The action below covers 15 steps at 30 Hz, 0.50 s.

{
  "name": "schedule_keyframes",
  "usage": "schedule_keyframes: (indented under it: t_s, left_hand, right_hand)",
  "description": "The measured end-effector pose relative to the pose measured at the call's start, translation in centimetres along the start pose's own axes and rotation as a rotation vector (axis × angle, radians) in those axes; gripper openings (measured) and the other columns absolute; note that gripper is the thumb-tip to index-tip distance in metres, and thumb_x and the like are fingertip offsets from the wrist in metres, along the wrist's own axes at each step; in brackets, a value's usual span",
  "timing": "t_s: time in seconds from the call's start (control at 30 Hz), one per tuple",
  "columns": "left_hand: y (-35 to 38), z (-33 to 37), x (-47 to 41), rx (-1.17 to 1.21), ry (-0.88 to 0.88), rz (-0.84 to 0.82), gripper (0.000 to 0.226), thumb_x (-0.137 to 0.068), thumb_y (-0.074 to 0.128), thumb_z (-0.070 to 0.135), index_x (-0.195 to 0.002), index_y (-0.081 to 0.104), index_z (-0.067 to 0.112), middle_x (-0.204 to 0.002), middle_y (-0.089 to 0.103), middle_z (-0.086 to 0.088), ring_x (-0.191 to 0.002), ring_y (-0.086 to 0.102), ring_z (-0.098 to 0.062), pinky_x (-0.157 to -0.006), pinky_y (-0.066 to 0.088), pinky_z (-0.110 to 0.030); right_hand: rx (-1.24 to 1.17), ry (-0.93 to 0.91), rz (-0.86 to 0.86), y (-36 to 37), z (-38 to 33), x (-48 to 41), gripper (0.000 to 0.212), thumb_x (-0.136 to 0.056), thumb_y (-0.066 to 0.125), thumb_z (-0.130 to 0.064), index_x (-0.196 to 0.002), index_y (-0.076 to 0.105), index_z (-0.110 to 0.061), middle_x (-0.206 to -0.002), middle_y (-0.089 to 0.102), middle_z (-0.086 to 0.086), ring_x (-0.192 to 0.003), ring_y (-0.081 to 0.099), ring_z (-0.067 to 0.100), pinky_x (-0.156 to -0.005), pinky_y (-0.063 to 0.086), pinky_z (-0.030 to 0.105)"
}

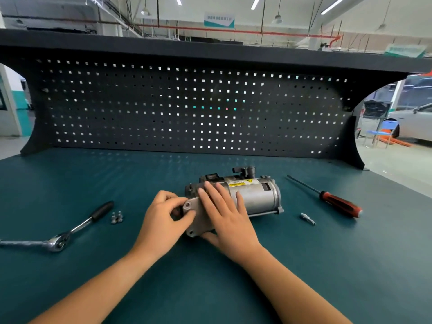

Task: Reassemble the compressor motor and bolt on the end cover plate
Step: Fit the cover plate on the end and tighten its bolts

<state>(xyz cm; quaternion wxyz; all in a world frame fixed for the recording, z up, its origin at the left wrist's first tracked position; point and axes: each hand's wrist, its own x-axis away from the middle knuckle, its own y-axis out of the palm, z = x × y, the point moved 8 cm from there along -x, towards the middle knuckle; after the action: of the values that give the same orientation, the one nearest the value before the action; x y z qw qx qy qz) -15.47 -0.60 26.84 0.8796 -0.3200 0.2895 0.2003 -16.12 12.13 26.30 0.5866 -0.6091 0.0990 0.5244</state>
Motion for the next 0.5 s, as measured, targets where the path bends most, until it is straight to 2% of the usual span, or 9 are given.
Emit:
schedule_keyframes:
  t_s: [0.07,0.13,0.2,0.27,0.37,0.5]
  left_hand:
    - [-0.1,0.1,0.0,-0.006,0.023,0.001,0.025,-0.074,0.075,0.005,-0.097,0.07,0.011,-0.089,0.045,0.012,-0.077,0.052,-0.001,-0.07,0.032,0.002]
    - [-0.3,0.2,0.1,-0.009,0.06,-0.006,0.038,-0.074,0.076,0.009,-0.106,0.062,0.025,-0.097,0.043,0.015,-0.086,0.05,0.005,-0.073,0.032,0.003]
    - [-0.3,-0.4,0.2,-0.002,0.057,-0.054,0.052,-0.073,0.077,0.015,-0.114,0.051,0.036,-0.106,0.039,0.017,-0.096,0.044,0.016,-0.077,0.03,0.005]
    - [0.2,-1.5,0.5,-0.006,0.012,-0.14,0.063,-0.073,0.077,0.02,-0.122,0.043,0.038,-0.115,0.035,0.018,-0.1,0.041,0.019,-0.078,0.029,0.005]
    - [1.5,-2.8,1.1,-0.032,-0.062,-0.26,0.073,-0.075,0.076,0.023,-0.133,0.034,0.038,-0.119,0.034,0.02,-0.097,0.046,0.012,-0.076,0.033,0.001]
    - [2.1,-3.1,0.9,-0.043,-0.056,-0.292,0.072,-0.079,0.072,0.019,-0.138,0.034,0.033,-0.117,0.044,0.021,-0.091,0.055,0.002,-0.076,0.037,-0.006]
  right_hand:
    - [0.002,0.007,-0.011,0.1,0.2,0.0,0.099,-0.042,0.087,-0.052,-0.128,0.057,-0.013,-0.133,0.056,0.003,-0.12,0.056,0.025,-0.084,0.049,0.053]
    - [-0.015,0.029,-0.011,0.2,0.7,0.0,0.1,-0.042,0.087,-0.053,-0.128,0.057,-0.011,-0.133,0.056,0.004,-0.12,0.055,0.027,-0.085,0.048,0.055]
    - [-0.048,0.042,-0.011,0.2,1.2,-0.1,0.101,-0.041,0.088,-0.052,-0.128,0.057,-0.01,-0.133,0.056,0.005,-0.12,0.054,0.03,-0.085,0.046,0.058]
    - [-0.04,0.025,-0.016,0.4,1.2,-0.2,0.101,-0.039,0.088,-0.053,-0.127,0.058,-0.012,-0.132,0.057,0.004,-0.119,0.055,0.03,-0.085,0.046,0.059]
    - [-0.041,-0.024,-0.036,0.9,0.8,-0.3,0.102,-0.036,0.088,-0.054,-0.126,0.06,-0.016,-0.131,0.058,0.003,-0.117,0.057,0.029,-0.083,0.047,0.058]
    - [-0.068,-0.057,-0.059,1.4,0.8,-0.3,0.103,-0.041,0.086,-0.055,-0.13,0.056,-0.013,-0.134,0.055,0.007,-0.118,0.057,0.03,-0.085,0.046,0.057]
